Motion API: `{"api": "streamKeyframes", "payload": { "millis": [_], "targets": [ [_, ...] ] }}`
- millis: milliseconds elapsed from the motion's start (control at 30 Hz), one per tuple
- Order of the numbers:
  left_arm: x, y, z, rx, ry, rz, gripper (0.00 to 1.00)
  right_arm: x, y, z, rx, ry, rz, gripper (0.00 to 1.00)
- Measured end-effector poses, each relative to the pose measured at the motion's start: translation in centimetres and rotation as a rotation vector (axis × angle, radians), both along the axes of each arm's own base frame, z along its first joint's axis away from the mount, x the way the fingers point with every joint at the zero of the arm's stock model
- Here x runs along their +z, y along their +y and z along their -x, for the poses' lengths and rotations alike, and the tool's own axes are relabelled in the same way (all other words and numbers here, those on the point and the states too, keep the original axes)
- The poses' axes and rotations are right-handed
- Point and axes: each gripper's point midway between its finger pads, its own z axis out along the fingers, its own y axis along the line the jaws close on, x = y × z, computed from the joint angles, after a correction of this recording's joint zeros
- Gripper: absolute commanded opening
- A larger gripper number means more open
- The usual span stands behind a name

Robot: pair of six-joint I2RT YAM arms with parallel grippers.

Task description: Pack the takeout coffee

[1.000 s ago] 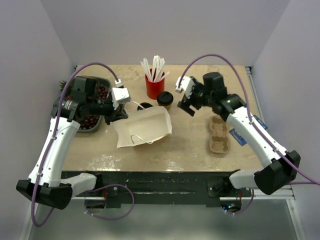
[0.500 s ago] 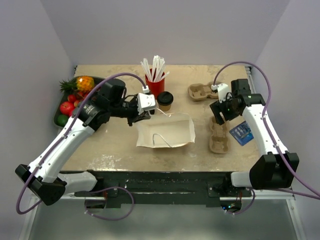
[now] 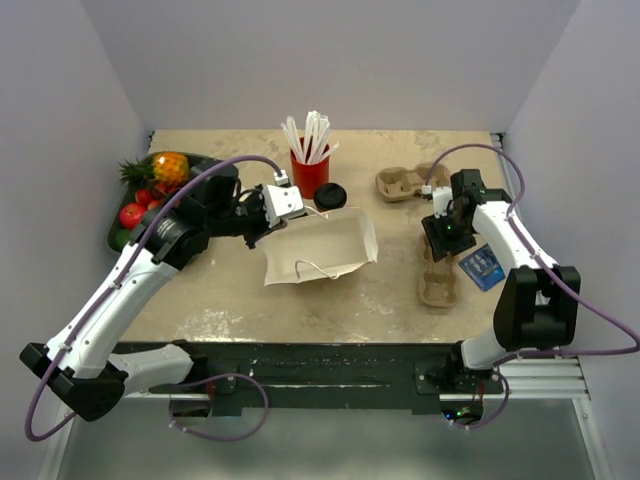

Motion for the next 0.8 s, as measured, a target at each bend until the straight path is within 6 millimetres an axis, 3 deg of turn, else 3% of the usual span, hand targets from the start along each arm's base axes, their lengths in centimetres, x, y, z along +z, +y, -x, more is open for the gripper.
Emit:
{"api": "streamKeyframes", "payload": {
  "millis": [267,800],
  "targets": [
    [-1.3,0.5,-0.1,0.013,0.03,-0.018,0.0,-2.6,-0.2,0.1,-0.019,0.098,0.0,0.52],
    [-2.0,1.2,-0.3,0.031,0.043,-0.014,0.0,-4.5,-0.2,-0.1,-0.028,0.174,0.002,0.5]
  ]
}}
